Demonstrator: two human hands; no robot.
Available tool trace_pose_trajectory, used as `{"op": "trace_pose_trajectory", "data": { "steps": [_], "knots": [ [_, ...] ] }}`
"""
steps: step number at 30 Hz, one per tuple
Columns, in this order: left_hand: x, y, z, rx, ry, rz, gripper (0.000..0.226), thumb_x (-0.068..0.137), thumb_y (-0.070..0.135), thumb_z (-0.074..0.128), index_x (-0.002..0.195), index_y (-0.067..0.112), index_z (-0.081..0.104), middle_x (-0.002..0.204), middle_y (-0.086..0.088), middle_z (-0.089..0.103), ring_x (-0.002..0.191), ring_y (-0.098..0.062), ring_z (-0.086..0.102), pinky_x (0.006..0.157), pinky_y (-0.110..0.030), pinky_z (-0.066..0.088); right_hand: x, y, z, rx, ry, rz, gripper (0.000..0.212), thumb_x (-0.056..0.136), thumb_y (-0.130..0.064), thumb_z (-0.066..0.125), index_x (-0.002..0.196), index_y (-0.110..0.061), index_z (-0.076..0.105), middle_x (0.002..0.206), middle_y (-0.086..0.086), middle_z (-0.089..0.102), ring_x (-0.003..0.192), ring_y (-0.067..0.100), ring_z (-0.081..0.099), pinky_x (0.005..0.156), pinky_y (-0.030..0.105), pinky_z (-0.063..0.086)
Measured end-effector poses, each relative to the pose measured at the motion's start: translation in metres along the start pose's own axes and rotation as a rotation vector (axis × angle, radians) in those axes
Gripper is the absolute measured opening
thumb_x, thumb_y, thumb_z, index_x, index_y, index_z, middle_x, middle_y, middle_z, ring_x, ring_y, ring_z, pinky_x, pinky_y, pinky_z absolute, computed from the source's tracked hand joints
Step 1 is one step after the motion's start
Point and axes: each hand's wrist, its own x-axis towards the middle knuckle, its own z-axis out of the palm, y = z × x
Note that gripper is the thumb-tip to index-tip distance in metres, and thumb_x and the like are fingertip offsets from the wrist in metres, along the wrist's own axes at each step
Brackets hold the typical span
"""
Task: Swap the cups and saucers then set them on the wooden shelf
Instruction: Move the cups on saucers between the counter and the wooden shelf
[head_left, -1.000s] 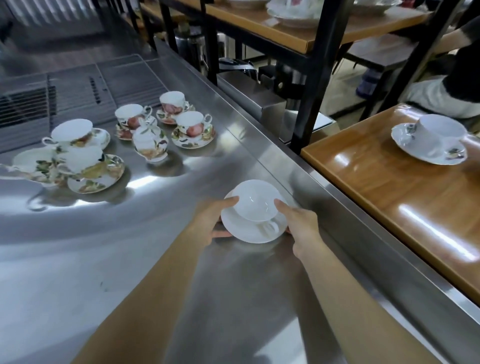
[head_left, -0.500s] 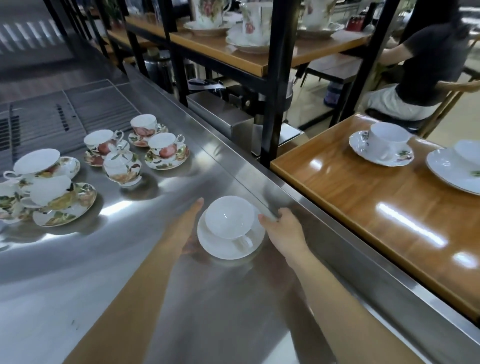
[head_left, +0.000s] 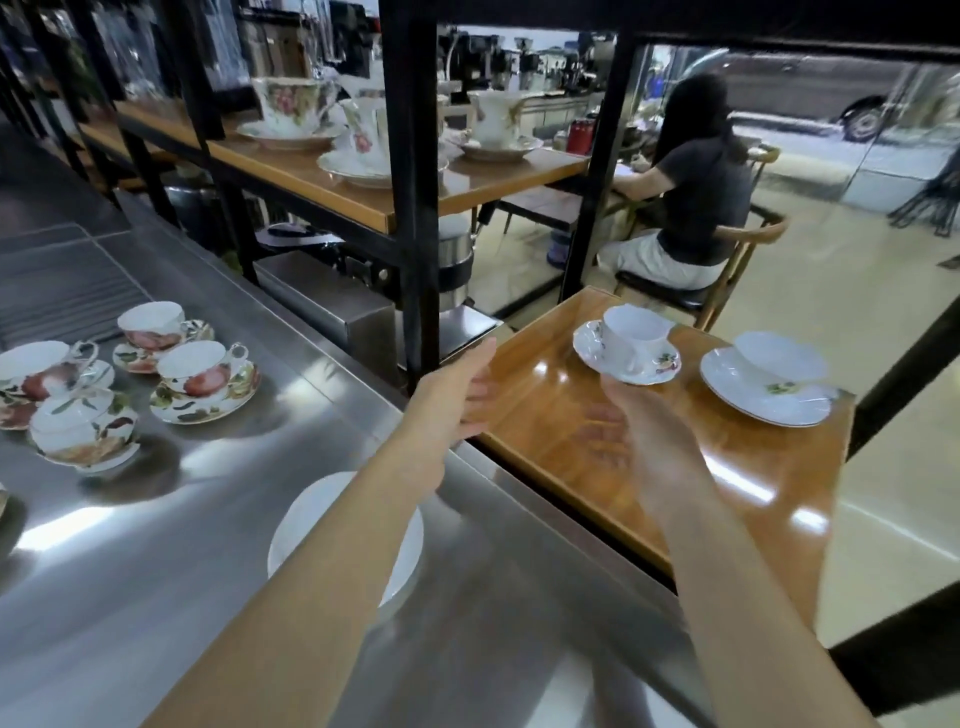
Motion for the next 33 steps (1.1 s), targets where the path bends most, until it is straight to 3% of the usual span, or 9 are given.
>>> {"op": "trace_pose_trajectory", "data": {
  "steps": [4, 8, 12, 19, 24, 26, 28, 33],
  "knots": [
    [0.039, 0.005, 0.047, -0.193, -0.066, -0.124, 0.060, 0.080, 0.052, 0.063, 0.118, 0.006, 0.058, 0.107, -0.011, 0.061, 0.096, -0.024, 0.059, 0.088, -0.040, 0.050, 0.042, -0.006, -0.017, 0.127, 0.207, 0.061, 0.046, 0.091, -0.037, 0.057, 0.127, -0.010, 0.051, 0.106, 0.014, 0.064, 0.095, 0.029, 0.067, 0.080, 0.040, 0.058],
    [0.071, 0.001, 0.077, -0.328, -0.163, -0.195, 0.080, 0.084, 0.052, 0.057, 0.141, 0.000, 0.034, 0.141, -0.020, 0.043, 0.129, -0.033, 0.043, 0.105, -0.043, 0.037, 0.076, -0.006, -0.026, 0.239, 0.311, 0.123, 0.050, 0.094, -0.029, 0.053, 0.138, -0.009, 0.039, 0.113, 0.020, 0.058, 0.101, 0.032, 0.064, 0.084, 0.039, 0.057],
    [0.089, -0.006, 0.102, -0.415, -0.187, -0.237, 0.087, 0.084, 0.054, 0.056, 0.148, 0.007, 0.024, 0.154, -0.019, 0.027, 0.140, -0.033, 0.030, 0.111, -0.043, 0.029, 0.102, -0.008, -0.028, 0.255, 0.354, 0.168, 0.048, 0.095, -0.027, 0.053, 0.137, -0.010, 0.040, 0.114, 0.023, 0.055, 0.103, 0.036, 0.062, 0.080, 0.041, 0.058],
    [0.120, -0.001, 0.122, -0.398, -0.093, -0.262, 0.079, 0.079, 0.054, 0.061, 0.143, 0.015, 0.035, 0.150, -0.011, 0.036, 0.135, -0.029, 0.037, 0.110, -0.043, 0.032, 0.136, -0.015, -0.040, 0.215, 0.334, 0.206, 0.066, 0.086, -0.055, 0.053, 0.140, -0.020, 0.037, 0.137, 0.019, 0.047, 0.106, 0.038, 0.056, 0.081, 0.050, 0.056],
    [0.138, -0.001, 0.125, -0.316, -0.109, -0.236, 0.072, 0.077, 0.052, 0.064, 0.139, 0.023, 0.041, 0.147, -0.008, 0.039, 0.129, -0.029, 0.042, 0.098, -0.047, 0.040, 0.154, -0.019, -0.044, 0.044, 0.249, 0.179, 0.083, 0.069, -0.064, 0.066, 0.135, -0.018, 0.044, 0.131, 0.016, 0.051, 0.098, 0.039, 0.060, 0.053, 0.041, 0.056],
    [0.139, -0.001, 0.122, -0.313, -0.131, -0.241, 0.070, 0.081, 0.050, 0.062, 0.140, 0.021, 0.040, 0.146, -0.011, 0.041, 0.128, -0.031, 0.043, 0.100, -0.050, 0.040, 0.157, -0.018, -0.044, -0.010, 0.230, 0.166, 0.082, 0.070, -0.062, 0.067, 0.134, -0.018, 0.044, 0.129, 0.014, 0.053, 0.091, 0.035, 0.062, 0.052, 0.038, 0.054],
    [0.140, -0.001, 0.119, -0.289, -0.155, -0.242, 0.063, 0.085, 0.048, 0.057, 0.139, 0.020, 0.041, 0.142, -0.013, 0.045, 0.126, -0.032, 0.046, 0.101, -0.051, 0.040, 0.160, -0.018, -0.045, -0.032, 0.226, 0.166, 0.076, 0.074, -0.056, 0.068, 0.135, -0.018, 0.043, 0.128, 0.014, 0.054, 0.096, 0.034, 0.062, 0.056, 0.039, 0.053],
    [0.133, -0.002, 0.111, -0.153, -0.193, -0.230, 0.056, 0.084, 0.050, 0.059, 0.129, 0.018, 0.051, 0.125, -0.013, 0.058, 0.107, -0.031, 0.058, 0.080, -0.046, 0.053, 0.160, -0.016, -0.047, -0.047, 0.222, 0.157, 0.061, 0.080, -0.041, 0.068, 0.131, -0.017, 0.046, 0.131, 0.012, 0.053, 0.108, 0.033, 0.058, 0.056, 0.036, 0.049]
  ]
}}
